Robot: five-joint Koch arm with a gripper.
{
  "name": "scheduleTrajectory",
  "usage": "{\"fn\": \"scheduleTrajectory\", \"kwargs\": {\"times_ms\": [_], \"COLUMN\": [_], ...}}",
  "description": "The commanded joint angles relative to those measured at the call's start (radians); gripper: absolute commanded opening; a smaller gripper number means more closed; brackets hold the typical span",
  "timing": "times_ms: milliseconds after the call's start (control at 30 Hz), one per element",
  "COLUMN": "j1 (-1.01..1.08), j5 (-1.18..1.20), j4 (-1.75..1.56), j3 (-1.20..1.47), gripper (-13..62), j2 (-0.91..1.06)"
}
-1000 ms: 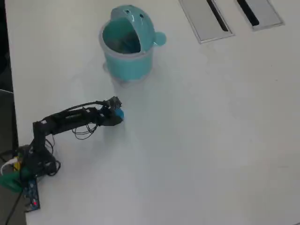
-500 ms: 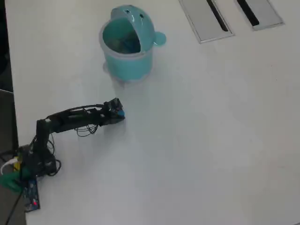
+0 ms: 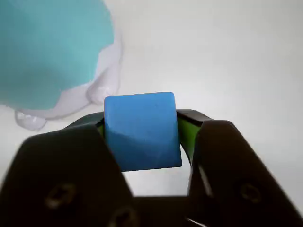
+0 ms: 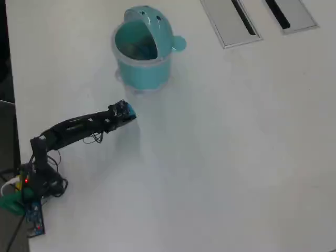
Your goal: Grasp RGB lego blocks and put them in the bin one by one.
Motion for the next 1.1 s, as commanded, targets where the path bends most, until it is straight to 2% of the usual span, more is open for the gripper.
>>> {"fn": "scheduleTrajectory", "kwargs": {"times_ms": [0, 333, 400, 500, 767, 1067], "j1": [-0.014, -0.104, -0.126, -0.173, -0.256, -0.310], "j5": [0.021, 0.080, 0.081, 0.086, 0.089, 0.081], "j4": [-0.083, -0.098, -0.118, -0.163, -0.060, -0.006], "j3": [-0.106, -0.308, -0.325, -0.390, -0.742, -1.163], "gripper": [14.9, 14.7, 12.0, 11.7, 11.6, 11.6], "j2": [0.081, 0.120, 0.117, 0.094, -0.011, -0.282]}}
